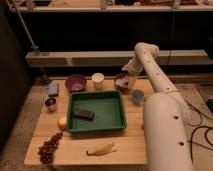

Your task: Place sponge in paper cup

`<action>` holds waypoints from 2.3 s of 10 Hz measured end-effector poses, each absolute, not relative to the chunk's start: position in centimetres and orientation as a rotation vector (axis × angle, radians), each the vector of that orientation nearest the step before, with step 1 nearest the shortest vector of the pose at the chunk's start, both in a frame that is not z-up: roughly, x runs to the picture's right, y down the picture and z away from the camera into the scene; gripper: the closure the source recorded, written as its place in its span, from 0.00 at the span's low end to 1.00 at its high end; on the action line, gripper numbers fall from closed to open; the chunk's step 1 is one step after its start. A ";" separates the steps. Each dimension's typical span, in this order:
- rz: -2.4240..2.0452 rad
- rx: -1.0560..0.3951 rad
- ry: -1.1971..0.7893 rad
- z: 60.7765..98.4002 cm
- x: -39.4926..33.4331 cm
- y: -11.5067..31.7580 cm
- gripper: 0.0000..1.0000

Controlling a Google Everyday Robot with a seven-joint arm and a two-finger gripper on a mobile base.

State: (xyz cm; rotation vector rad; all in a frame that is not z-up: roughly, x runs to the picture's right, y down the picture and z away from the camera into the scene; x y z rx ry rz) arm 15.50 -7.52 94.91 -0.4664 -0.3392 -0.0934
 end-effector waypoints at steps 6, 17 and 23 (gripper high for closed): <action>-0.093 -0.466 -0.339 94.9 15.5 -7.5 0.20; -0.229 -0.393 -0.365 93.3 14.1 -9.0 0.20; -0.675 -0.274 -0.661 84.9 2.7 -11.4 0.20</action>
